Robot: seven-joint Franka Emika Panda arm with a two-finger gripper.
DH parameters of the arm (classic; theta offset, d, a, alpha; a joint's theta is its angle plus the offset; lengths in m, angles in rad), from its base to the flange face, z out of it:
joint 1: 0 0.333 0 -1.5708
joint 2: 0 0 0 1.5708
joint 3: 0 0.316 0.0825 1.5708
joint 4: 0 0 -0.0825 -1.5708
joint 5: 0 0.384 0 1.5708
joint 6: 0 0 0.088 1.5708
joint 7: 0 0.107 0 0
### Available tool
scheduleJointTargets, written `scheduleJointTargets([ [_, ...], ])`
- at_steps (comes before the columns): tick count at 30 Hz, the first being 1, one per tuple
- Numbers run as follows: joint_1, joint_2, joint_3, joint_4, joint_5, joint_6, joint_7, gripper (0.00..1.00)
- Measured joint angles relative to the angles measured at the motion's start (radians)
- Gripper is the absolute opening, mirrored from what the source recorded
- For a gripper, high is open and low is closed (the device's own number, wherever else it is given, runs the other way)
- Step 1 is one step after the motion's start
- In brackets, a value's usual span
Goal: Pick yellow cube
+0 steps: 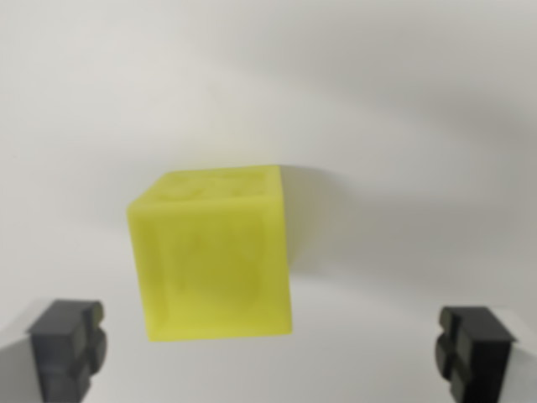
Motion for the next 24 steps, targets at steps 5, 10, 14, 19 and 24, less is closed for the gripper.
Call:
scheduleJointTargets([
  [5,0.014,0.026,0.000,-0.002,0.000,0.026,0.004,1.00],
  [10,0.028,0.053,0.000,-0.003,0.000,0.051,0.007,1.00],
  [14,0.037,0.064,0.000,-0.005,0.000,0.063,0.009,1.00],
  [19,0.038,0.070,0.000,-0.005,0.000,0.068,0.009,1.00],
  [24,0.038,0.096,-0.001,0.001,-0.002,0.088,0.010,1.00],
])
